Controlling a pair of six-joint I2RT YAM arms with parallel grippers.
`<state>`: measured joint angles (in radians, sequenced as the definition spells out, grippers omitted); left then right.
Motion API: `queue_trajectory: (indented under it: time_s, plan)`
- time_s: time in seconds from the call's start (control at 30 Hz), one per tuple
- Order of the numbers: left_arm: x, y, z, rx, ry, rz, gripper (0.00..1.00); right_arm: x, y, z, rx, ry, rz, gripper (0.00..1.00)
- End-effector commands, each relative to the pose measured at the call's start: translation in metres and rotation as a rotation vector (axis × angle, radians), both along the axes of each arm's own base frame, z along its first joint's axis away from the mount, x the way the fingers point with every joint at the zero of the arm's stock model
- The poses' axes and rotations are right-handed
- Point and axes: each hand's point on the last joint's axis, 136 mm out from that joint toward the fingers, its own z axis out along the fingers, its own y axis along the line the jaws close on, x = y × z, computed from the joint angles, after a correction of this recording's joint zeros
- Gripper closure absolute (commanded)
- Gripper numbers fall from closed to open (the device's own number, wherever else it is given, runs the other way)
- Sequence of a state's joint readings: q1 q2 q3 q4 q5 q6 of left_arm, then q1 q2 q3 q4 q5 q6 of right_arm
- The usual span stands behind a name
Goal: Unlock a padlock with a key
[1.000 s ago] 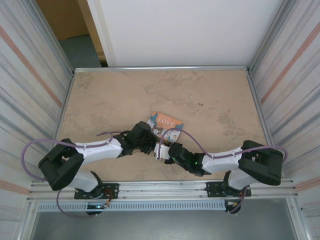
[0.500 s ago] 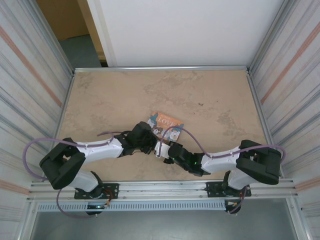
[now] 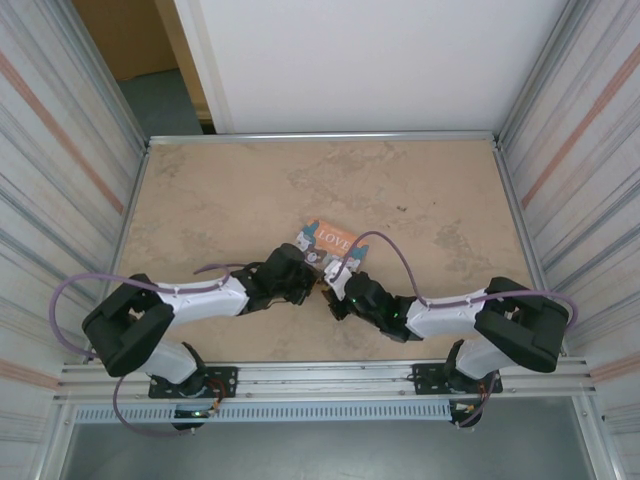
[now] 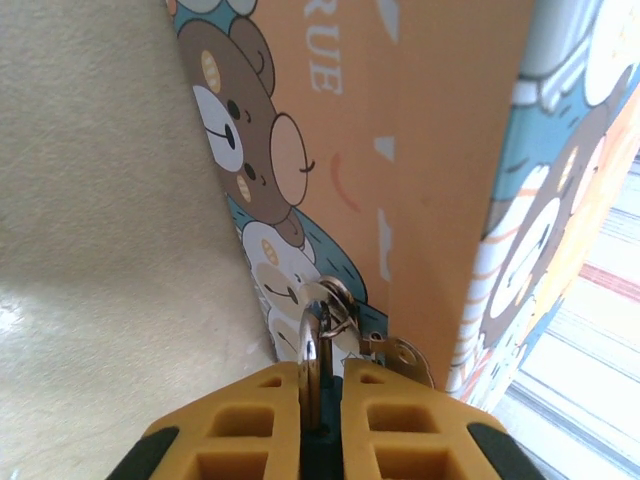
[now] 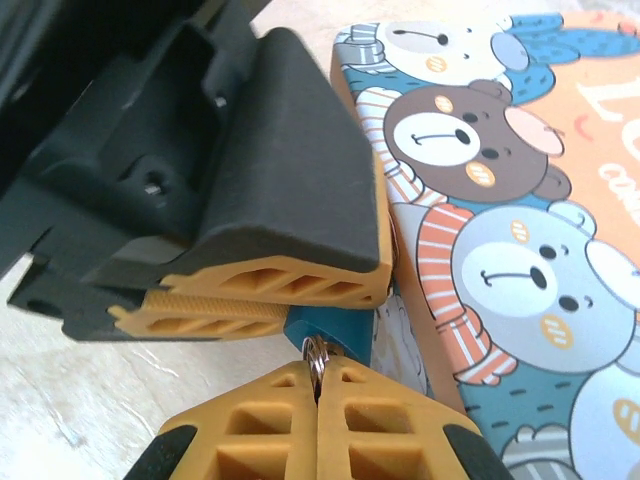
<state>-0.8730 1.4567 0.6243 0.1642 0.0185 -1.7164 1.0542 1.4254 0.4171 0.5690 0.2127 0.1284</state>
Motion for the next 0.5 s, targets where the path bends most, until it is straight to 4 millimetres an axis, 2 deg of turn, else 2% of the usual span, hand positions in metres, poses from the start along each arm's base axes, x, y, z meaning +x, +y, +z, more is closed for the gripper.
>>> queue_trajectory:
  time_s: [0.0,0.47]
  plan:
    - [-0.021,-0.025,0.004,-0.047,0.03,-0.094,1.0,0.019,0.005,0.03,0.215,0.059,-0.114,1.0]
    - [-0.024,-0.03,-0.007,-0.038,0.048,-0.095,1.0,0.019,-0.012,-0.004,0.116,0.048,-0.138,1.0]
